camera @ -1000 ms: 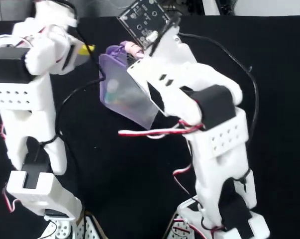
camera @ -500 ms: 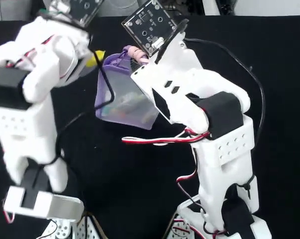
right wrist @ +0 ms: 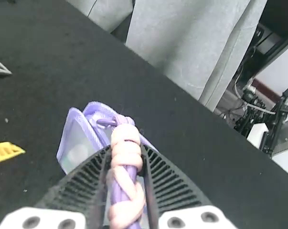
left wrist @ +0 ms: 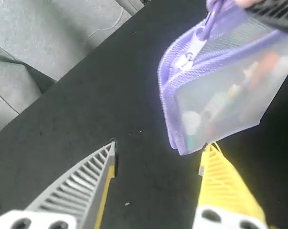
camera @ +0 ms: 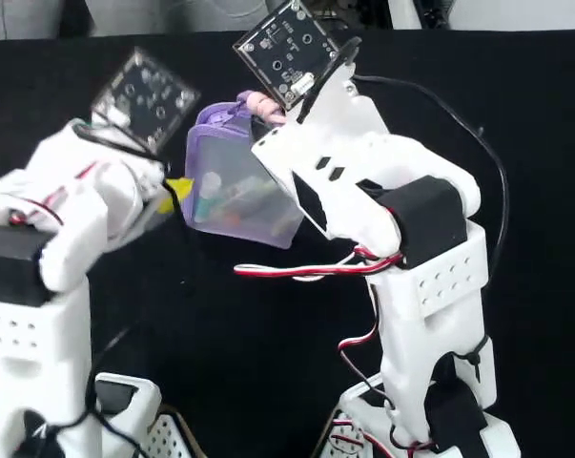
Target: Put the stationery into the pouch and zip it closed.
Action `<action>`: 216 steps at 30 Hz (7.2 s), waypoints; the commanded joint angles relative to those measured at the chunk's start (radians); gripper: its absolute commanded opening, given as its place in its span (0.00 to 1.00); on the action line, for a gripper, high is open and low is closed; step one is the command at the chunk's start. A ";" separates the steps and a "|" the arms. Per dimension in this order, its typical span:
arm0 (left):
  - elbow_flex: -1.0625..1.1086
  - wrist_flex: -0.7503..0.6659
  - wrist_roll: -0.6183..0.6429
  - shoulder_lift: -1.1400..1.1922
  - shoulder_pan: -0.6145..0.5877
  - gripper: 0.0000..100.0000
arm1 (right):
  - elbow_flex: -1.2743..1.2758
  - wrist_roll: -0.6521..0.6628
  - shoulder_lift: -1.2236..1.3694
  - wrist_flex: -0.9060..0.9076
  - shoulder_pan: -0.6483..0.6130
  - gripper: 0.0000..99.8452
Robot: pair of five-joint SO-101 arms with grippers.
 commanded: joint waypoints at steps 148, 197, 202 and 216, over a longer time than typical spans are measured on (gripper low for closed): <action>1.646 -1.082 0.221 -1.120 0.223 0.10 | -0.033 -0.040 0.171 -0.163 0.618 0.25; 0.759 -0.792 0.397 -0.535 -0.044 0.15 | 0.150 -0.038 0.156 -0.107 0.617 0.25; 0.843 -0.723 0.393 -0.694 -0.114 0.03 | 0.156 -0.040 0.151 -0.095 0.617 0.17; 1.116 -0.482 0.391 -1.120 -0.168 0.05 | 0.239 -0.040 -0.124 0.077 0.611 0.03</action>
